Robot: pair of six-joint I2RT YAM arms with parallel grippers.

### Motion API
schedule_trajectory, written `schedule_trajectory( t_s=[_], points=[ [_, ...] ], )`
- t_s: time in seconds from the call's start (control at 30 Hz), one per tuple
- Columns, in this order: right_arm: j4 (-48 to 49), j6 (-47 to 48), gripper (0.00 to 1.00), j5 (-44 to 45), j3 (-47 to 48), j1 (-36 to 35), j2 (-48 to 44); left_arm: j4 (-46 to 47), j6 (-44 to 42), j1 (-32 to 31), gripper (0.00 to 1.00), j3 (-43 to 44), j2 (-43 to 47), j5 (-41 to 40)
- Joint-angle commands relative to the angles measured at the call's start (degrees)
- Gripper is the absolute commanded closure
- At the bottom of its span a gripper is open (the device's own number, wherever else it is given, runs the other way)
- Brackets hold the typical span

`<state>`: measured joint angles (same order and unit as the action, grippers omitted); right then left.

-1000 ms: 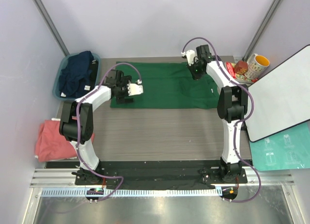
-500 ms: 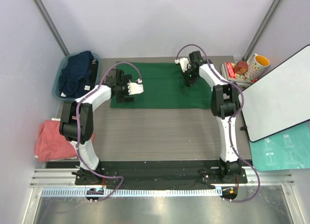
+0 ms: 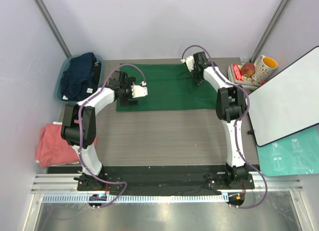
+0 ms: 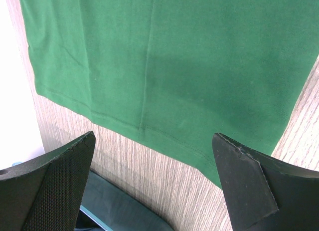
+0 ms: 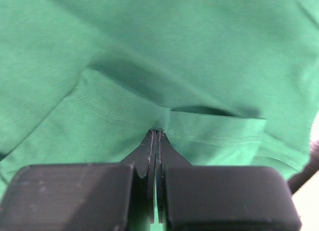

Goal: Fold and stack the t-shirts
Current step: Fold the flattened tshirt in 1/3 of the way

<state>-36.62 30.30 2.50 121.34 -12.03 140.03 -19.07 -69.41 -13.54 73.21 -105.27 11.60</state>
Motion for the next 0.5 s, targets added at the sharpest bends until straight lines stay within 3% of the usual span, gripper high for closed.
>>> schedule_trajectory(
  t_s=[0.0, 0.13, 0.17, 0.23, 0.3, 0.47],
  points=[
    [4.63, 0.72, 0.99, 4.71, 1.8, 0.17, -0.37, 0.26, 0.24, -0.26, 0.0, 1.06, 0.95, 0.8],
    [4.46, -0.6, 0.98, 3.48, 2.76, 0.08, -0.72, 0.26, 0.41, -0.44, 0.0, 0.8, 1.3, 0.8],
    [4.54, -0.51, 0.95, 3.21, 2.85, 0.08, -0.89, 0.26, 0.33, -0.43, 0.0, 0.71, 1.39, 0.8],
    [4.54, -0.42, 0.79, 3.21, 3.55, 0.08, -1.42, 0.26, 0.24, -0.52, 0.0, 0.36, 1.65, 0.62],
    [4.8, -0.07, 0.73, 4.26, 4.08, 0.08, -2.56, 0.35, 0.15, -0.61, 0.0, 0.09, 1.91, 0.62],
    [9.37, -1.21, 0.73, 11.73, 4.17, 1.04, -6.08, 0.26, 0.15, -0.7, 0.0, -0.61, 2.7, 0.53]
  ],
)
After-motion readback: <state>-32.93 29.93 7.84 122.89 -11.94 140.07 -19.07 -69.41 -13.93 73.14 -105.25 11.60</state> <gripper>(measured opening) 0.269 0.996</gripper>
